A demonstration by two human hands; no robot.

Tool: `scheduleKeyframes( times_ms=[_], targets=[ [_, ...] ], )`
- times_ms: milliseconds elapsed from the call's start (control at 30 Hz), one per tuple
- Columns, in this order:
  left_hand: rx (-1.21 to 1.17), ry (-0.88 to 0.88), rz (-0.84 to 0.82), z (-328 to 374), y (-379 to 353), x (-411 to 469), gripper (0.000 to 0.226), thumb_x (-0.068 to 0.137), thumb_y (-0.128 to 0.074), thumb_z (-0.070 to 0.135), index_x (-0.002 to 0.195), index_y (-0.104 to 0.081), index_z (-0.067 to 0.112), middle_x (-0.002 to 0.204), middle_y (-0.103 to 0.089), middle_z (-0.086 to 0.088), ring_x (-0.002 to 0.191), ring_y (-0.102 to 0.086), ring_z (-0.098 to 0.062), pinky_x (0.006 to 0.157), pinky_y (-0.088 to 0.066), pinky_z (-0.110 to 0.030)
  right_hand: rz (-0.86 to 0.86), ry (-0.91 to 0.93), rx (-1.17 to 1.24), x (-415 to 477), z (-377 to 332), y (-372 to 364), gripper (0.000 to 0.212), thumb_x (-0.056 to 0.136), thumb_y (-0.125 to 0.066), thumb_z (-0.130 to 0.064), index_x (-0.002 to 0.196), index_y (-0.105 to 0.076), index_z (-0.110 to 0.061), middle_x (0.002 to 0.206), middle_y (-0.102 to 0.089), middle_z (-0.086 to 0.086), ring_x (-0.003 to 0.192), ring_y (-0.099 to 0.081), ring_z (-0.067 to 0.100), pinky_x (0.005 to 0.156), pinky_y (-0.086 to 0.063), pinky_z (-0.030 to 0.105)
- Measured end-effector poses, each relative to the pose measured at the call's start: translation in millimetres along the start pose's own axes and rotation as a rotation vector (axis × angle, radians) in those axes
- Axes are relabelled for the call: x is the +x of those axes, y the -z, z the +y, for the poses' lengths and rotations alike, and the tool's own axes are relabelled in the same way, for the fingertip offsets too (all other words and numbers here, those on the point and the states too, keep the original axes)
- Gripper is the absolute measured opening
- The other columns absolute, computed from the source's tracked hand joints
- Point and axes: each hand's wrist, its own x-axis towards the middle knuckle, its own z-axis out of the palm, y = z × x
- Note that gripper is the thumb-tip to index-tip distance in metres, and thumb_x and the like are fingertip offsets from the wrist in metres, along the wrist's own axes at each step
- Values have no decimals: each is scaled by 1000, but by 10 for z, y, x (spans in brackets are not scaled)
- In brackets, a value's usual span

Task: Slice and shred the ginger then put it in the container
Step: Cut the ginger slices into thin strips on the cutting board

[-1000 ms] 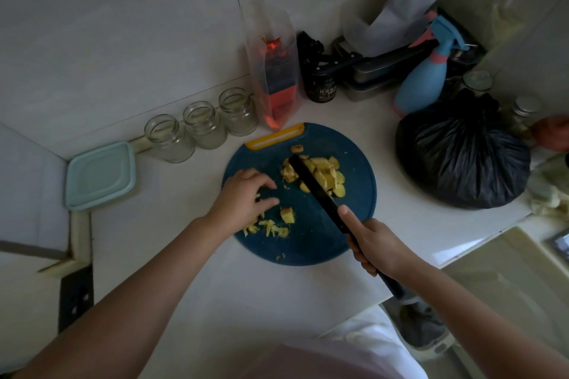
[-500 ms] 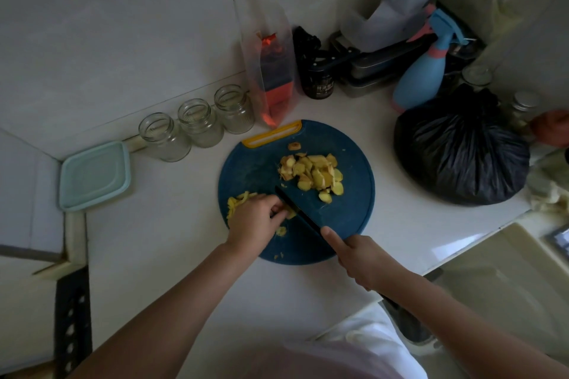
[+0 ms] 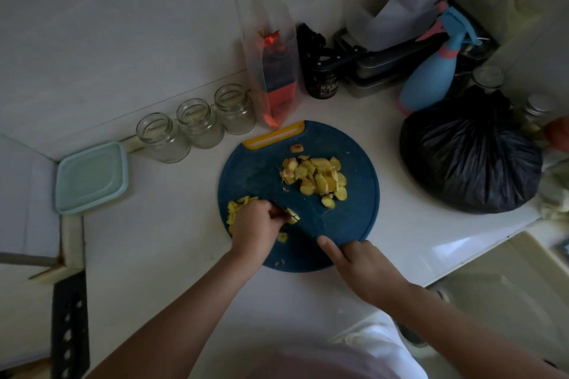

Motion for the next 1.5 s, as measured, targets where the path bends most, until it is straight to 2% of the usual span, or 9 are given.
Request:
scheduleKeyframes(
  times_ms=[133, 367, 500, 833, 1100, 1200, 1367, 1433, 1500],
  targets=[
    [-52, 44, -17, 12, 18, 12, 16, 76, -79, 22, 83, -76, 7, 82, -74, -3, 74, -68, -12, 71, -53, -28, 20, 15, -26, 20, 38, 7, 76, 81, -20, -72, 61, -48, -3, 64, -57, 15, 65, -55, 25, 69, -47, 35],
    [-81, 49, 28, 55, -7, -16, 10, 75, -78, 12, 82, -76, 6, 79, -73, -1, 64, -61, -4, 55, -39, -4, 2, 28, -16, 60, 102, 24, 86, 79, -18, -75, 69, -51, 4, 68, -60, 19, 67, -57, 28, 69, -49, 38],
    [-188, 111, 5, 77, 2, -9, 6, 74, -80, 13, 75, -74, 11, 67, -66, 9, 61, -60, 1, 57, -44, -10, -37, -15, 20, 62, 83, 45, 85, 80, -21, -73, 70, -48, 6, 72, -60, 23, 68, -56, 30, 70, -48, 38],
    [-282, 219, -55, 73, 9, 35, 21, 75, -80, 18, 60, -66, 23, 56, -66, 6, 53, -64, -5, 52, -49, -16, -100, -113, 75, 7, -41, 36, 61, 98, -28, -57, 60, -36, -10, 64, -48, 8, 52, -40, 10, 55, -38, 12],
    [-234, 180, -91, 45, -2, 85, 18, 72, -82, 23, 65, -70, 12, 57, -66, 5, 50, -60, -1, 54, -47, -16, -195, -92, -20, 135, -152, 174, 48, 102, -24, -51, 64, -39, -25, 64, -46, 4, 59, -47, 16, 67, -46, 27],
    [-207, 156, -97, 41, 8, 92, 16, 73, -81, 19, 64, -69, 14, 57, -65, 7, 52, -60, -2, 54, -47, -15, -237, -33, -107, 197, -261, 138, 51, 103, -16, -48, 89, -55, -18, 63, -38, 1, 69, -48, 24, 74, -48, 38],
    [-143, 134, -87, 37, -2, 85, 8, 79, -74, 10, 72, -72, 8, 66, -69, -1, 62, -64, -11, 58, -47, -19, -237, -29, -205, 347, -384, 29, 87, 77, 4, -69, 86, -48, 0, 67, -45, 3, 74, -50, 22, 71, -39, 34],
    [-106, 128, -74, 34, -5, 77, 7, 81, -71, 9, 74, -71, 6, 67, -66, 0, 61, -60, -8, 55, -42, -14, -202, -84, -126, 354, -384, -25, 76, 99, -8, -56, 119, -47, 7, 74, -45, 7, 78, -52, 24, 72, -42, 36],
    [-80, 129, -62, 32, -11, 81, 7, 82, -70, 9, 76, -71, 7, 68, -65, 1, 62, -58, -8, 54, -39, -12, -169, -166, -17, 380, -365, -74, 50, 108, -19, -29, 154, -11, -10, 87, -42, 11, 87, -57, 31, 75, -45, 41]
  ],
)
